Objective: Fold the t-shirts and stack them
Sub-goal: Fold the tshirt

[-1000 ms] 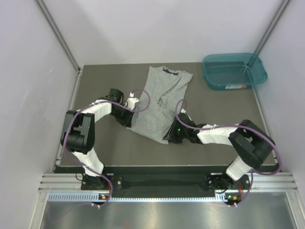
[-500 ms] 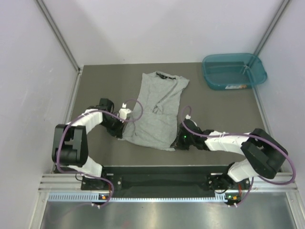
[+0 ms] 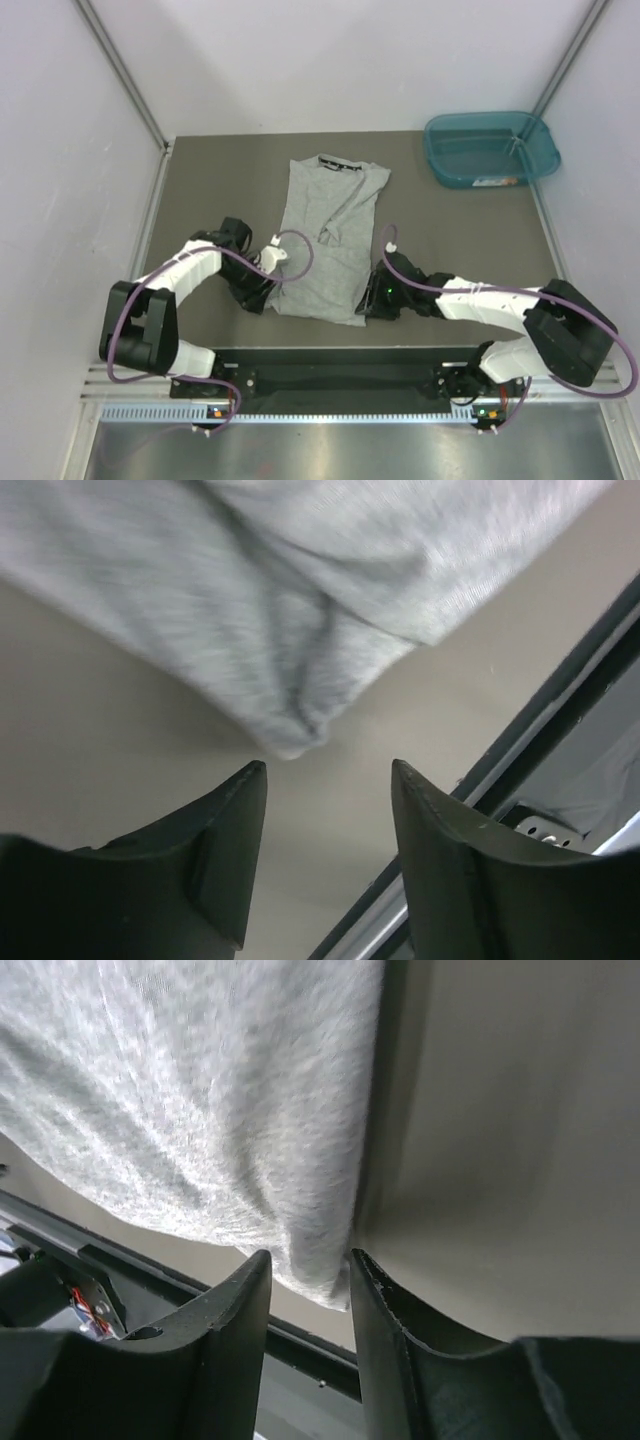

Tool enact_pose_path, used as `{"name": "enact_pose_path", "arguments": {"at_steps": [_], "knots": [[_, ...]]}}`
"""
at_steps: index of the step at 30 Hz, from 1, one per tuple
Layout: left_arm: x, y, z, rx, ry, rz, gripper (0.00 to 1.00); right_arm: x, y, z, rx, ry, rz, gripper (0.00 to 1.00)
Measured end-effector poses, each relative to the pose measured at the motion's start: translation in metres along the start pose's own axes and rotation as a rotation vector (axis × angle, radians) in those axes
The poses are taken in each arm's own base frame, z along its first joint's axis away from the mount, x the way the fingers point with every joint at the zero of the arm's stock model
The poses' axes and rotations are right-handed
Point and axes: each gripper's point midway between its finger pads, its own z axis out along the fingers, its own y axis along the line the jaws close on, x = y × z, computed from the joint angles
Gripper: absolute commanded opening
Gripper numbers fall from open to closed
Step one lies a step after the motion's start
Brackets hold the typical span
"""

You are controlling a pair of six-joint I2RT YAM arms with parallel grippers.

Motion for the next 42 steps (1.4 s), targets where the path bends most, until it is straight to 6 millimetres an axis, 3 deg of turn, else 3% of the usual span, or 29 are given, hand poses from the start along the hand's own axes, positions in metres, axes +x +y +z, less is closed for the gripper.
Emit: {"name": "enact_pose_path", "arguments": {"at_steps": [3, 5, 9, 13, 17, 24, 30, 34, 35, 37, 42], "knots": [[-0.030, 0.016, -0.020, -0.062, -0.069, -0.014, 0.55, -0.017, -0.006, -0.007, 0.012, -0.036, 0.003, 0.34], [-0.060, 0.029, -0.035, -0.110, -0.157, -0.020, 0.45, -0.038, -0.009, -0.009, 0.020, -0.079, 0.013, 0.33], [-0.102, 0.052, -0.042, -0.167, -0.289, -0.025, 0.48, -0.081, -0.002, -0.014, 0.011, -0.161, 0.009, 0.34], [-0.105, 0.068, -0.017, -0.144, -0.268, -0.069, 0.52, -0.115, 0.007, -0.006, 0.027, -0.206, -0.032, 0.35], [-0.107, 0.074, 0.001, -0.106, -0.256, -0.086, 0.53, -0.129, 0.017, 0.010, 0.037, -0.197, -0.075, 0.37], [-0.132, 0.086, -0.005, -0.146, -0.335, -0.049, 0.52, -0.134, 0.005, 0.032, 0.113, -0.163, -0.115, 0.37], [-0.140, 0.089, -0.006, -0.150, -0.365, -0.032, 0.51, -0.140, 0.000, 0.033, 0.159, -0.175, -0.142, 0.38], [-0.139, 0.093, 0.006, -0.129, -0.346, -0.049, 0.33, -0.152, 0.007, 0.032, 0.163, -0.204, -0.162, 0.35], [-0.138, 0.093, 0.010, -0.123, -0.339, -0.055, 0.18, -0.154, 0.008, 0.032, 0.164, -0.209, -0.166, 0.31], [-0.136, 0.094, 0.014, -0.116, -0.331, -0.068, 0.00, -0.157, 0.008, 0.035, 0.170, -0.211, -0.173, 0.25], [-0.144, 0.096, 0.010, -0.126, -0.350, -0.085, 0.00, -0.155, -0.003, 0.046, 0.202, -0.191, -0.178, 0.04]]}}
